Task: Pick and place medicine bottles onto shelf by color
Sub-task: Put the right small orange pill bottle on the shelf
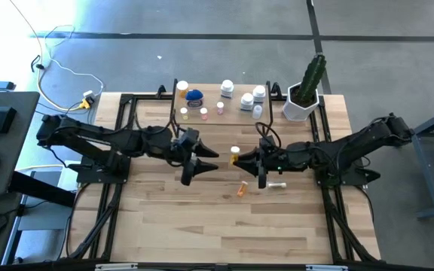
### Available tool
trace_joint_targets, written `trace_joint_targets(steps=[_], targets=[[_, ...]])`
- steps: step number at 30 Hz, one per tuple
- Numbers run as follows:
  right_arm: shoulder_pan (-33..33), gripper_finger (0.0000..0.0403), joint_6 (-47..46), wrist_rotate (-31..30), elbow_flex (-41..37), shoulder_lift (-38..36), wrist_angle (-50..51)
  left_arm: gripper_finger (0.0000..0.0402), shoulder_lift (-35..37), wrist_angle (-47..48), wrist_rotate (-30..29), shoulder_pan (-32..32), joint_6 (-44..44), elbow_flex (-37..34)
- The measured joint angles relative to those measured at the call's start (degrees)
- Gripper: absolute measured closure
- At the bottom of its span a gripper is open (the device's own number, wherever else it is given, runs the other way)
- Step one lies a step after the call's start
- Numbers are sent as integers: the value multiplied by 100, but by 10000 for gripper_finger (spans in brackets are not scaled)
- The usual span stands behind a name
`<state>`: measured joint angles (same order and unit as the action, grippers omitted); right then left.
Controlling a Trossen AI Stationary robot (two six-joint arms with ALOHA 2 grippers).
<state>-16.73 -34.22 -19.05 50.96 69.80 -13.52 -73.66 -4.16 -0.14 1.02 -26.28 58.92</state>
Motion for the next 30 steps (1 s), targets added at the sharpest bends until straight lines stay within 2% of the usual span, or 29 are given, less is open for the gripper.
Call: trace_joint_targets(steps=[8,12,25,30], targets=[[0,331,-27,5,9,112,-58,177,-516,-1251,209,-40,1,0],[-4,331,-175,-3,9,273,-118,177,-737,-1587,267,-148,-2,-2],[0,331,-335,57,9,380,-257,177,-836,-1388,619,-485,0,0],[48,331,-364,63,9,382,-263,177,-836,-1362,1044,-630,-51,0]])
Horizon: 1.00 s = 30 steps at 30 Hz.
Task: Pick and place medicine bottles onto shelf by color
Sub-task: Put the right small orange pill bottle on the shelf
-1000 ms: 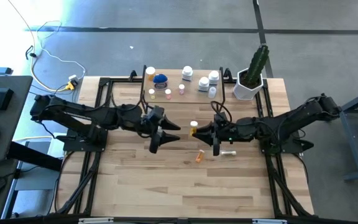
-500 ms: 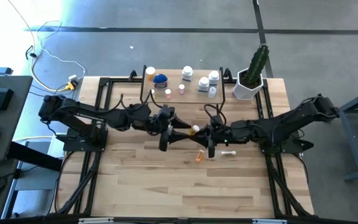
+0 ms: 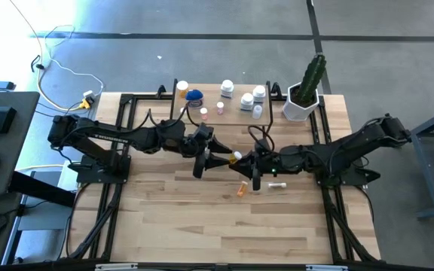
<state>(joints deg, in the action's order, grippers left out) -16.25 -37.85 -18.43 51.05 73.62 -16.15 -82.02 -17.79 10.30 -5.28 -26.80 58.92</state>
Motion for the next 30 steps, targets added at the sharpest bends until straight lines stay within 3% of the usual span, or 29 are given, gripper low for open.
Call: trace_joint_targets(steps=[19,30], targets=[[165,332,-73,262,0,259,-401,178,-102,354,324,-74,-15,0],[163,333,-89,278,0,257,-334,249,-96,337,454,-79,193,0]])
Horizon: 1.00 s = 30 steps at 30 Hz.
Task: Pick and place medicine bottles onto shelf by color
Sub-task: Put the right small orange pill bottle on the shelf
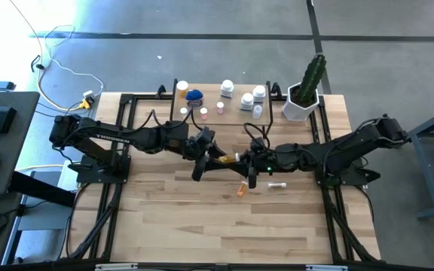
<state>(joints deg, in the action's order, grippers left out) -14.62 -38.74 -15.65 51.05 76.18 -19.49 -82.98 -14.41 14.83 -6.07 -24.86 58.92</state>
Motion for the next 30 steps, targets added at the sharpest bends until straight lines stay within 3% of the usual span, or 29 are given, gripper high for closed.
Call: trace_joint_targets(steps=[8,17,30], targets=[[-1,338,17,-25,0,0,38,291,0,9,15,0,183,0],[-1,384,9,14,0,0,115,303,0,4,0,-2,275,0],[-48,386,-284,4,0,0,456,320,0,2,0,-2,409,0]])
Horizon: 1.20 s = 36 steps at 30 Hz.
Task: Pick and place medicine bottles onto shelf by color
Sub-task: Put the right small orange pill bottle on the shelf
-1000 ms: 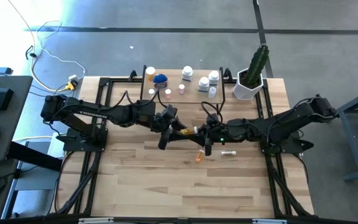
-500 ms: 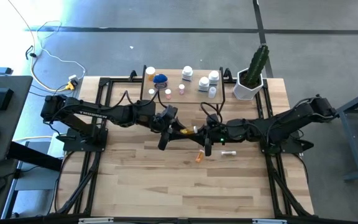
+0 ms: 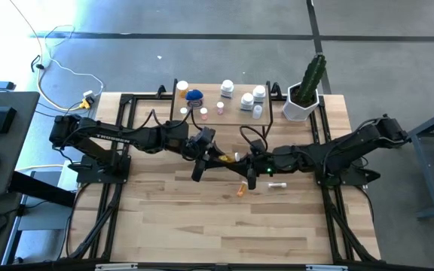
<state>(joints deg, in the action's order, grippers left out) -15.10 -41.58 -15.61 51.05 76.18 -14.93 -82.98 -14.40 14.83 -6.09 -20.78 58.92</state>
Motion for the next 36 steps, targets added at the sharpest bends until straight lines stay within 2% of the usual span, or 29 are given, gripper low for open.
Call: trace_joint_targets(steps=[9,20,29,36], targets=[[-39,386,-345,-133,0,0,553,320,39,-4,0,-194,105,0],[-38,386,-280,-397,0,-170,537,319,172,-30,171,-898,104,3],[48,386,517,-850,0,-768,400,319,306,-556,688,-1467,101,6],[305,386,1375,-961,2,-1467,392,319,341,-829,690,-1794,94,9]])
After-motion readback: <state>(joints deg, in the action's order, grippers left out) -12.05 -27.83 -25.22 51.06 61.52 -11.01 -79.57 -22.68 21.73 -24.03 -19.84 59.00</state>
